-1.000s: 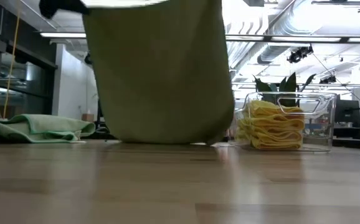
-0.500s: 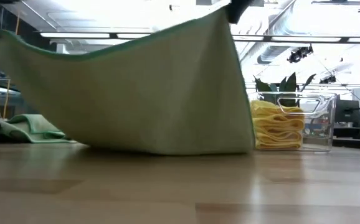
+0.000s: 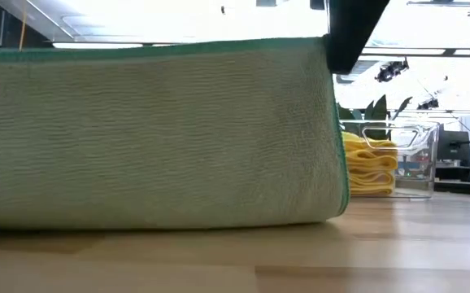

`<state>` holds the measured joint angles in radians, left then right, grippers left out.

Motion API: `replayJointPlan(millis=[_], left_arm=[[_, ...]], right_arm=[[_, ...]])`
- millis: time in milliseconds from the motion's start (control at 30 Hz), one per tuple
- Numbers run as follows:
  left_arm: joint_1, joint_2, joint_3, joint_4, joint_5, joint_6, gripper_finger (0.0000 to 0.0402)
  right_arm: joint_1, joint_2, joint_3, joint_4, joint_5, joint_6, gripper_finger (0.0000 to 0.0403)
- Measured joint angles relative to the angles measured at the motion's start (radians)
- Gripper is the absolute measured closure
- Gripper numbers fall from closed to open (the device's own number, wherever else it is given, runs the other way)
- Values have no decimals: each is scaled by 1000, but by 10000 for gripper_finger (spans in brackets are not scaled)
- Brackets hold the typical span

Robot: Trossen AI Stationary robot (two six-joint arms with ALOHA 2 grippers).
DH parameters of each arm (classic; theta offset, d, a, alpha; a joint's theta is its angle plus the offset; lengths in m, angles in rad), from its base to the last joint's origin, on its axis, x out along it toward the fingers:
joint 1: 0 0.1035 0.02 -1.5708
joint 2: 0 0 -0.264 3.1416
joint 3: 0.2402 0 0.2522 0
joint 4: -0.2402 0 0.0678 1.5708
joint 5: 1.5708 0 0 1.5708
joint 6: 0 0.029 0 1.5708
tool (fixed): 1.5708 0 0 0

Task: Fold microfiber towels
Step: Fold the bottom green microfiber towel

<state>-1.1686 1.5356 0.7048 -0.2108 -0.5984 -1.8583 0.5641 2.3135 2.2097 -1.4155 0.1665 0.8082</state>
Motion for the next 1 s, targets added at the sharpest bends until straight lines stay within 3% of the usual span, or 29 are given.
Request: replayJointPlan(millis=[200,367,500,767,1000], left_arm=[[-24,119,123,56,18,-24,401],[-16,116,150,37,17,-24,401],[-2,45,150,-53,22,-19,401],[4,-163,151,-341,-5,-16,402],[51,-221,150,-461,-8,-15,402]], right_arm=[[47,0,0,40,-168,-40,403],[64,0,0,55,-211,-23,402],[44,0,0,119,-254,-58,402],[-46,-11,0,129,-238,-170,402],[-80,-28,0,132,-184,-301,403]])
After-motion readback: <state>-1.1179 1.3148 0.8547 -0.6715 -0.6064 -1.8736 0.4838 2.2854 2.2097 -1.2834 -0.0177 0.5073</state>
